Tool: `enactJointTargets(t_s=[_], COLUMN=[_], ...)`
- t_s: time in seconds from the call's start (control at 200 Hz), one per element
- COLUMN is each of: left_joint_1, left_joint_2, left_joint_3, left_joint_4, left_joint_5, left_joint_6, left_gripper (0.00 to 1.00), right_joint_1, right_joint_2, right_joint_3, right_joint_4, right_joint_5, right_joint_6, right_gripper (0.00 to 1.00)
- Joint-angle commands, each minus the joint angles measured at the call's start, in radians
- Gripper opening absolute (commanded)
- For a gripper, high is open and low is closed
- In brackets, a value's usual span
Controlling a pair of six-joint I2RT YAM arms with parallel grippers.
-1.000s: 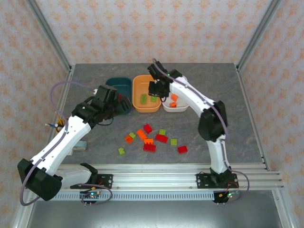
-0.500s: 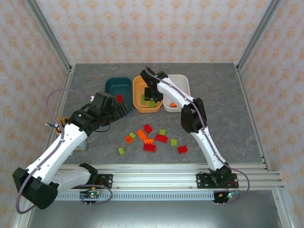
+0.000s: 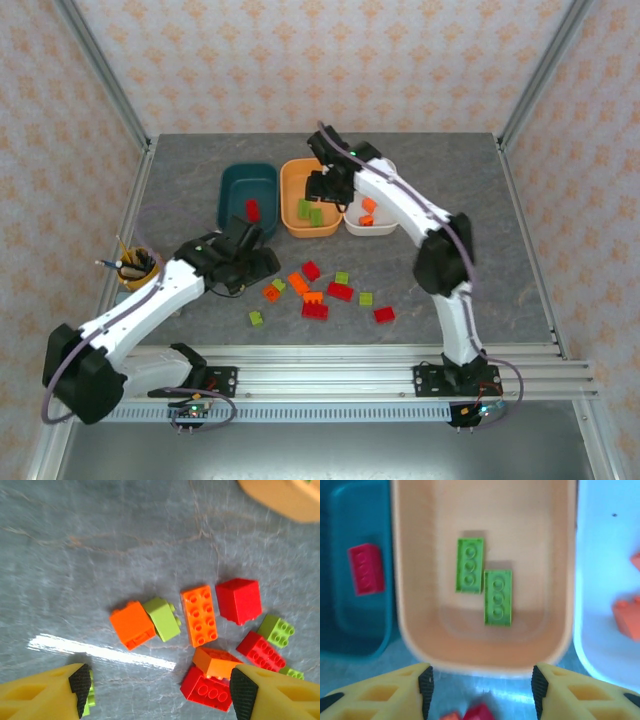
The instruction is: Sort the legos into containers by color
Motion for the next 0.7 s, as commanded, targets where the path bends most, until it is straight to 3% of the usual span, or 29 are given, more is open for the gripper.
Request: enactJointTargets(t_s=[0.0, 0.155, 0.31, 0.46, 0.696], left_joint_1=[-0.070, -0.132, -0.151, -0.155, -0.155], left_joint_2=[0.116, 0.310, 0.430, 0.521, 0.640], left_joint_3=[0.092, 0.193, 0.293, 0.327, 0.401], left_joint_4=[0.046, 0.063, 0.061, 0.084, 0.082], left_joint_5=[-0.023, -0.034, -0.069, -0.069, -0.064], left_joint_6=[-0.085, -0.179, -0.212, -0.249, -0.262], left_gripper=[0.75, 0.72, 0.70, 0.67, 0.58], right_joint_1=[0.008, 0.009, 0.014, 0.014, 0.014], right_joint_2=[-0.280, -0.615, -0.902, -1.046, -1.082], right_joint_3=[-0.335, -0.827, -1.124, -1.231, -1.255], right_joint_4=[0.229, 0.516, 0.573, 0.528, 0.504], right_joint_5=[-0.035, -0.200, -0.181, -0.140, -0.135], right_joint_6=[-0.019, 0.009, 0.019, 0.034, 0.058], right_gripper=[0.56, 0.64, 0.68, 0.69, 0.69])
